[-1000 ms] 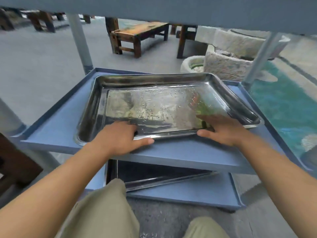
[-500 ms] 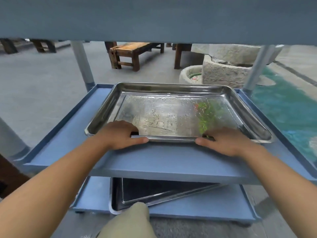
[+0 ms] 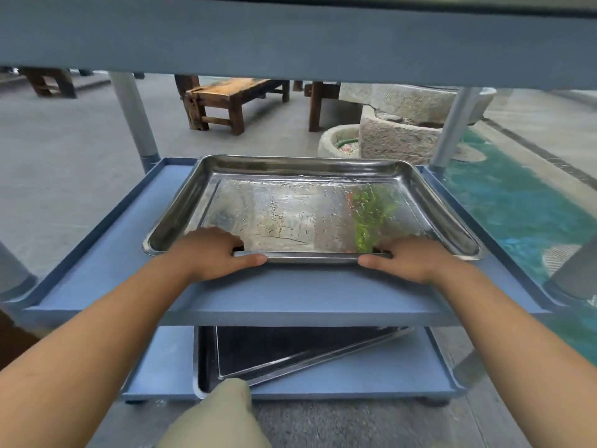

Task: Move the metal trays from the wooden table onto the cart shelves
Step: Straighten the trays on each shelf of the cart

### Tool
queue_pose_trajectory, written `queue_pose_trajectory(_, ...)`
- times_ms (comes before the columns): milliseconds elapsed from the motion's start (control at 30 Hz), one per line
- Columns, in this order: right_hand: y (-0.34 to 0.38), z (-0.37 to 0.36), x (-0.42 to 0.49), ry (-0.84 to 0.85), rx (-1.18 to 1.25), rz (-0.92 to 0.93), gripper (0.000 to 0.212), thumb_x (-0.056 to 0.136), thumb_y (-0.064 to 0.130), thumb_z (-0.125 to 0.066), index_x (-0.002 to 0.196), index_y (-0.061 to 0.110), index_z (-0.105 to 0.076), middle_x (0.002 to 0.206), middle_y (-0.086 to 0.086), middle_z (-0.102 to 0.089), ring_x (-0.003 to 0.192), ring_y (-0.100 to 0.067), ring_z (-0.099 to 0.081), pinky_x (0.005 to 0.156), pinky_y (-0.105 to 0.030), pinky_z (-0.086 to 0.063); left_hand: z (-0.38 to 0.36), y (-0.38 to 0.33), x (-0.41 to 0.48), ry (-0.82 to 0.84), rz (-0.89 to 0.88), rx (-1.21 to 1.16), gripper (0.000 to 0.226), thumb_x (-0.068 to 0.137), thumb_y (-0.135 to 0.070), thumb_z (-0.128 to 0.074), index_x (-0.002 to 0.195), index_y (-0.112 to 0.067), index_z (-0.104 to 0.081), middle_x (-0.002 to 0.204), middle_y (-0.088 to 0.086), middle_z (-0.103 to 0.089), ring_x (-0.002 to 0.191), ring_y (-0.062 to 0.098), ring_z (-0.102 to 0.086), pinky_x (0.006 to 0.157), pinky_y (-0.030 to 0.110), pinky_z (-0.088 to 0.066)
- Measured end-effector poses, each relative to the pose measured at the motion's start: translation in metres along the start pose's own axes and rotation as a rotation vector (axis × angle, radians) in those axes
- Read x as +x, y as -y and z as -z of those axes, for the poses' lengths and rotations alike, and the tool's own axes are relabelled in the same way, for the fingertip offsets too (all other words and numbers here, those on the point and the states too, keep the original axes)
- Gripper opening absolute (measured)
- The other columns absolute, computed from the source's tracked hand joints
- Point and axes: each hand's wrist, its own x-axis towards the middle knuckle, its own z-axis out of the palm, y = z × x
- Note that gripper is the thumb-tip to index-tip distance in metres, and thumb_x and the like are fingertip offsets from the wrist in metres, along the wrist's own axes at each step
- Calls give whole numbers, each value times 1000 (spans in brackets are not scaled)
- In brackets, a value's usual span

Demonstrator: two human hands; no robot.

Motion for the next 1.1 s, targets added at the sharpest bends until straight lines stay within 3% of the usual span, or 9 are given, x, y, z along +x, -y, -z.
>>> queue_pose_trajectory(100, 2, -1, -14, 12, 59, -5, 113, 49, 106, -16, 122, 32, -61, 124, 5, -65, 113, -23, -60, 79, -34, -46, 0, -4, -14, -1, -6, -18, 92, 61, -100, -13, 93, -31, -66, 83, -8, -68, 76, 15, -61, 76, 36, -53)
queue_pose_trajectory(200, 5, -3, -33, 5, 95, 4, 98, 48, 106, -18, 103, 39, -65, 104, 13, -67, 102, -20, -62, 73, -33, -47, -3, -9, -33, -31, -27, -32, 90, 64, -98, -15, 94, -30, -66, 81, -8, -68, 75, 14, -61, 74, 35, -53)
queue_pose_trajectory(233, 6, -6, -39, -3, 99, 1, 96, 49, 106, -18, 104, 42, -64, 105, 16, -67, 104, -19, -62, 73, -34, -47, -3, -10, -40, -33, -28, -37, 90, 65, -97, -16, 95, -30, -66, 82, -7, -68, 76, 15, -62, 74, 36, -53)
queue_pose_trajectory(333, 7, -9, -54, -5, 91, -27, 114, 49, 106, -18, 131, 37, -56, 138, 13, -57, 126, -17, -54, 88, -38, -45, -1, -15, -56, -26, -30, -46, 90, 65, -97, -15, 93, -30, -67, 80, -6, -69, 75, 15, -63, 75, 38, -54)
queue_pose_trajectory(500, 10, -11, -72, 29, 86, -30, 120, 46, 106, -18, 137, 36, -52, 147, 12, -47, 132, -16, -48, 92, -41, -43, -8, -19, -78, -37, -14, -53, 101, 62, -100, -14, 109, -28, -66, 108, -5, -72, 97, 19, -67, 85, 41, -54)
queue_pose_trajectory(633, 12, -15, -83, -20, 86, -11, 113, 50, 105, -18, 128, 34, -59, 139, 10, -55, 125, -16, -53, 77, -37, -41, -7, -20, -85, -37, 3, -57, 104, 59, -101, -13, 114, -32, -66, 114, -7, -71, 98, 17, -67, 85, 40, -54)
queue_pose_trajectory(767, 15, -14, -86, -31, 69, -15, 109, 53, 104, -18, 125, 34, -60, 134, 11, -58, 120, -17, -57, 77, -38, -43, -6, -21, -87, -38, 1, -57, 100, 61, -101, -13, 113, -35, -66, 112, -8, -72, 97, 16, -67, 84, 41, -54)
queue_pose_trajectory(933, 16, -24, -97, -275, 18, 31, 87, 65, 98, -19, 112, 39, -63, 107, 18, -69, 96, -12, -65, 74, -35, -52, -6, -24, -90, -76, 0, -12, 97, 64, -99, -11, 111, -34, -66, 114, -12, -70, 99, 16, -66, 82, 39, -54)
queue_pose_trajectory(1100, 23, -26, -106, -347, -63, 29, 82, 76, 89, -18, 109, 33, -68, 95, 13, -71, 87, -13, -65, 66, -31, -46, -12, -30, -100, -194, 36, 60, 88, 71, -94, -9, 112, -38, -61, 105, -13, -71, 91, 14, -66, 75, 32, -50)
